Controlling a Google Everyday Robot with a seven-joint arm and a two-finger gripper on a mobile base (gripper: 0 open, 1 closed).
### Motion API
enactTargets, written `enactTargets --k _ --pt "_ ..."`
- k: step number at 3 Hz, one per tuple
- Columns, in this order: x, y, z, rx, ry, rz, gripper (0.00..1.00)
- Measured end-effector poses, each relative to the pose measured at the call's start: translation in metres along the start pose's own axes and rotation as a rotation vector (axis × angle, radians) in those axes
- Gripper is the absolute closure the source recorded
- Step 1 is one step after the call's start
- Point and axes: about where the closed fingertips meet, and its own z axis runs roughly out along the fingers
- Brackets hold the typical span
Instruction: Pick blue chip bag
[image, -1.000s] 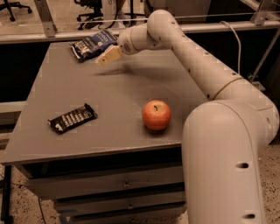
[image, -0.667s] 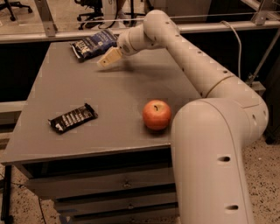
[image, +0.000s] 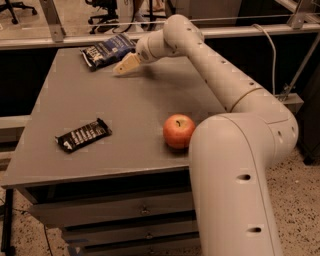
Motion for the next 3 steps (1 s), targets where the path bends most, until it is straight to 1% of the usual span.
enactTargets --k 1,2,3 --pt "-0.006 -0.01 0.003 0.025 -0.018 0.009 0.0" --pt "-0.009 -0.011 0.015 0.017 -0.019 0.019 0.0" --pt "-0.012 -0.009 0.028 -0.002 -0.011 0.026 0.0"
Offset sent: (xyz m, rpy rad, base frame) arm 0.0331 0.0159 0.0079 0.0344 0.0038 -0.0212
